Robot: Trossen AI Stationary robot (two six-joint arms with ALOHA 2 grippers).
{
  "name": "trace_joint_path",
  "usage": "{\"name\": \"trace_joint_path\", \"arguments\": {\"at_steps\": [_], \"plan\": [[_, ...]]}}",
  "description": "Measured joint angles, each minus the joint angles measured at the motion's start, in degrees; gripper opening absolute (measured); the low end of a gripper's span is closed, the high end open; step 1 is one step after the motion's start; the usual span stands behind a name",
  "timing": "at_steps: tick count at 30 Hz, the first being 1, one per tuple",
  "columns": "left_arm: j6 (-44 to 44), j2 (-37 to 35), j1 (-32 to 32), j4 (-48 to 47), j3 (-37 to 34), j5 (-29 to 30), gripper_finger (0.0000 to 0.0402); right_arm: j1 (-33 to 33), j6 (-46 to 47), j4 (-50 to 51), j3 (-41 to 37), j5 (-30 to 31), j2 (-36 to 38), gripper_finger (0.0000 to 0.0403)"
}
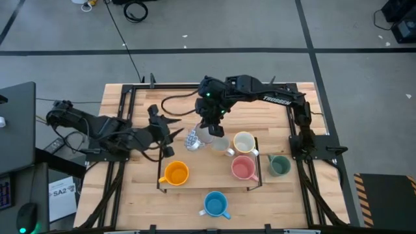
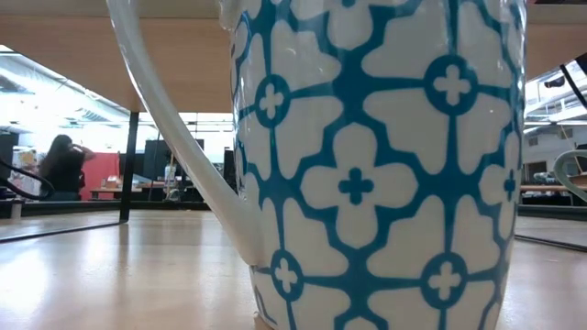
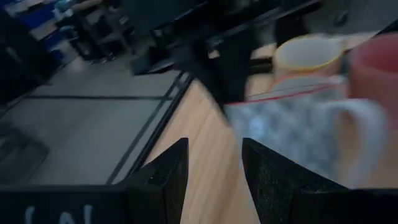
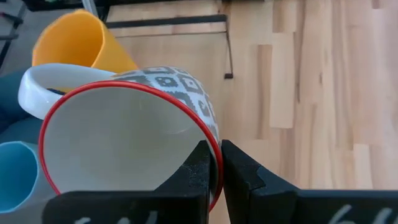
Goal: Place coffee mugs
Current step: Put the gray patterned mug on the shelf
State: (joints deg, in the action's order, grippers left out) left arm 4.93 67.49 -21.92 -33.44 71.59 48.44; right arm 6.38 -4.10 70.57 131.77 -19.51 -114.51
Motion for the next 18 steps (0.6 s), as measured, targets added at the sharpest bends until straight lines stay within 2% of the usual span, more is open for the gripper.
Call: {"name": "trace_joint_path", "arguments": {"at_steps": [5, 11, 18], "plan": [[1.9, 0.0, 2.7, -4.0, 0.0, -0.7, 0.0156, -0.7, -0.1, -1.6, 0.0, 0.2, -0.9, 0.0028], [2.1, 0.0, 5.2, -5.3, 0.0, -4.8, 0.0156, -0.7, -0.1, -3.0, 0.0, 0.4, -0.8, 0.0028], [1.9, 0.0, 5.8, -7.2, 0.0, -5.2, 0.0156, -0.6, -0.2, -6.1, 0.0, 0.0, -1.8, 0.0028]]}}
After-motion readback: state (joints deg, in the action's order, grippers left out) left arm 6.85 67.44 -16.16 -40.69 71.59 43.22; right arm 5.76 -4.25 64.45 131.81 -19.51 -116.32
